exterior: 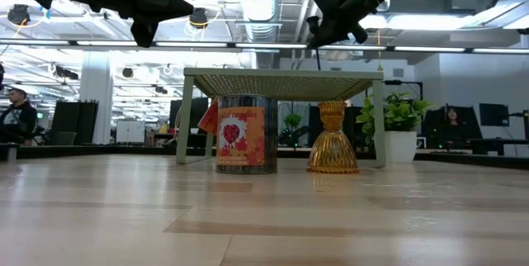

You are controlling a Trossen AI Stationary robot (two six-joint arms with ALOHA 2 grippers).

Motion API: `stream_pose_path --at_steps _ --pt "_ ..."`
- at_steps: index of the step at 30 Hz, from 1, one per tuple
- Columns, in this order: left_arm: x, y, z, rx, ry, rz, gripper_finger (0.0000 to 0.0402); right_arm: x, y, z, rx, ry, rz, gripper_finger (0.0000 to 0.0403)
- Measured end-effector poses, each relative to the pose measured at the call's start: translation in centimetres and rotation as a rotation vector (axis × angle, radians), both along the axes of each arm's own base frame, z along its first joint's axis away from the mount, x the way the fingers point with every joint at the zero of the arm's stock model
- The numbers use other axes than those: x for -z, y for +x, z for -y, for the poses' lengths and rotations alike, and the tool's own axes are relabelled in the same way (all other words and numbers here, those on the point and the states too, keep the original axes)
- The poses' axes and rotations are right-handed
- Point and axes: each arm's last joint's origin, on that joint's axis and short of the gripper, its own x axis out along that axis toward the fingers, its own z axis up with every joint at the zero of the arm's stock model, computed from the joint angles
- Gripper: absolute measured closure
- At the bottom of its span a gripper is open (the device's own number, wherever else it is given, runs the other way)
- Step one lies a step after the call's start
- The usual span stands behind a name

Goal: Pick & Place candle stick holders
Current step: Put the black candle holder on the shelf

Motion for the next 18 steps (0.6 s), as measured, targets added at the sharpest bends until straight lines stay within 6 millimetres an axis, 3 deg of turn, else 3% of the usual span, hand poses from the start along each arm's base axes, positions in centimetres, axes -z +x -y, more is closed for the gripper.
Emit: stream_pose_path --at_steps 10,18 --pt "0.0 0.0 0.0 0.000 0.000 0.000 0.0390 0.7 -0.1 -0.5 0.000 0.054 -0.052 0.0357" --pt "0.0 0.0 0.0 0.000 0.000 0.000 0.0390 -0.1 -0.4 -1.4 -0.028 0.038 -0.034 0.0356"
